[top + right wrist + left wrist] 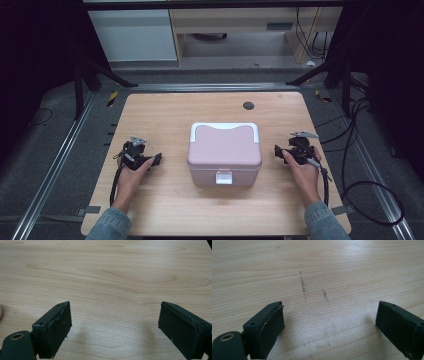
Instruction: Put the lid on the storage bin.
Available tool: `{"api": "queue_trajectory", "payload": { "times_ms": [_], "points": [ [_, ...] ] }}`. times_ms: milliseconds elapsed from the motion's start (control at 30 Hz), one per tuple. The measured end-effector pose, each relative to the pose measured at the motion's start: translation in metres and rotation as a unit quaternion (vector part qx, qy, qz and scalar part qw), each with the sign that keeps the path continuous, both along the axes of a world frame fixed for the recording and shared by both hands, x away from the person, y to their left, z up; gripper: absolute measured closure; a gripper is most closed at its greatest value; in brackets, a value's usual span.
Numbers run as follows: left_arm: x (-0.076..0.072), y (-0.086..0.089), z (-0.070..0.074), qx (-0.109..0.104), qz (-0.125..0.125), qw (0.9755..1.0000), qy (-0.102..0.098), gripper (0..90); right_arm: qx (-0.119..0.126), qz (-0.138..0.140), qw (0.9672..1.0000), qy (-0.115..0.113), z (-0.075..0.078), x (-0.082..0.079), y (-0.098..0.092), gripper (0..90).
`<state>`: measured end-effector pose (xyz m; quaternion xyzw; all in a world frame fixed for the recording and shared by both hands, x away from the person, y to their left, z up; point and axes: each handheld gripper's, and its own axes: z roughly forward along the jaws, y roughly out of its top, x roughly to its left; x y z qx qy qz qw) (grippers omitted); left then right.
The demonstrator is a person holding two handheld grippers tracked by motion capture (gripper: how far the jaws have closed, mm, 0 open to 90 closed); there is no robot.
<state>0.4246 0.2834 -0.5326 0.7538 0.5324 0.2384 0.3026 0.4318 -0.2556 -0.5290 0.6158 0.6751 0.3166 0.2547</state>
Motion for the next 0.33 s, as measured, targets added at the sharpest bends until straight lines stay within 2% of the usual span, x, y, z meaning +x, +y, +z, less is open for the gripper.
{"api": "queue_trajectory", "payload": {
  "times_ms": [133,167,233,333],
  "points": [
    [0.001,-0.001,-0.002,-0.003,-0.005,1.0,-0.003,6.2,-0.007,-0.012,0.9999,0.009,-0.005,0.003,0.001,11.8],
    [0.001,-0.001,-0.002,-0.002,-0.009,1.0,-0.004,6.1,-0.016,-0.015,0.9997,0.012,-0.007,0.004,0.002,11.7],
    [0.001,-0.001,-0.002,-0.002,-0.012,0.9999,-0.001,5.3,-0.018,-0.02,0.9994,0.021,-0.011,0.006,0.004,8.2],
    [0.002,-0.001,-0.002,-0.004,-0.012,0.9999,0.002,3.8,-0.015,-0.02,0.9995,0.017,-0.013,0.007,0.005,5.9]
  ]
}}
